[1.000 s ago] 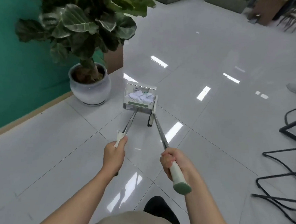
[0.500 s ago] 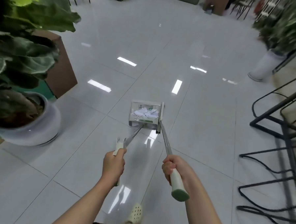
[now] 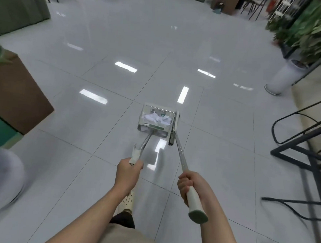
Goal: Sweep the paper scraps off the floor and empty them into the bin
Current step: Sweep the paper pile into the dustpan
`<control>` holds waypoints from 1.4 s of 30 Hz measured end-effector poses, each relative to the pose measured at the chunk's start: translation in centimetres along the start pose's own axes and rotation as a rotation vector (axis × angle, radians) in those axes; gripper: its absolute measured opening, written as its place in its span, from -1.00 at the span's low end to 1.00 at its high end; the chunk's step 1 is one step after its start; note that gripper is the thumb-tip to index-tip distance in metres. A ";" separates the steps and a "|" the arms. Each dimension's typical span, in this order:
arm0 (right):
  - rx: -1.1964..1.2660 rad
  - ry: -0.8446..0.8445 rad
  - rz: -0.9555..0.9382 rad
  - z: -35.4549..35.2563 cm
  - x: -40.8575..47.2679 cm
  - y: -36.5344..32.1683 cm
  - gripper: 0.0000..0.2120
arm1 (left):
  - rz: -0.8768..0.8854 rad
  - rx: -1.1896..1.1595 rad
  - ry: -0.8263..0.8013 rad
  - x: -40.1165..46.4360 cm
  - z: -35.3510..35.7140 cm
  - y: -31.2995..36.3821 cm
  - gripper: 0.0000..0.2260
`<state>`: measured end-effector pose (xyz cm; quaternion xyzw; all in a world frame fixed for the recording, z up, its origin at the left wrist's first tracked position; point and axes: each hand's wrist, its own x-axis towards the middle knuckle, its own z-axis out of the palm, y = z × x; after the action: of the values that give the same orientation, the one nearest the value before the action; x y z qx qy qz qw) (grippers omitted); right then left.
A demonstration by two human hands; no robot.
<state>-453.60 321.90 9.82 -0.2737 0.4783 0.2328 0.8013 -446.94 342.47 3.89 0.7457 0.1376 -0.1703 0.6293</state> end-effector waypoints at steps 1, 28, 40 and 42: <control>-0.017 0.034 -0.007 1.3 1.1 -2.4 -0.75 | 0.003 0.034 -0.002 3.2 0.6 1.6 -0.85; 0.047 -0.071 0.057 23.3 25.1 -74.9 -0.71 | -0.027 -0.012 0.006 64.4 29.3 39.0 -0.74; 0.104 -0.073 0.025 34.5 38.1 -106.2 -0.74 | 0.041 -0.039 -0.057 99.4 41.6 57.4 -0.74; 0.117 -0.072 -0.009 36.5 38.8 -111.5 -0.74 | 0.047 -0.048 -0.068 104.0 44.7 61.4 -0.71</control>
<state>-342.60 267.66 13.54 -0.2201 0.4607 0.2106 0.8336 -330.76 286.98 7.47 0.7273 0.1027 -0.1776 0.6550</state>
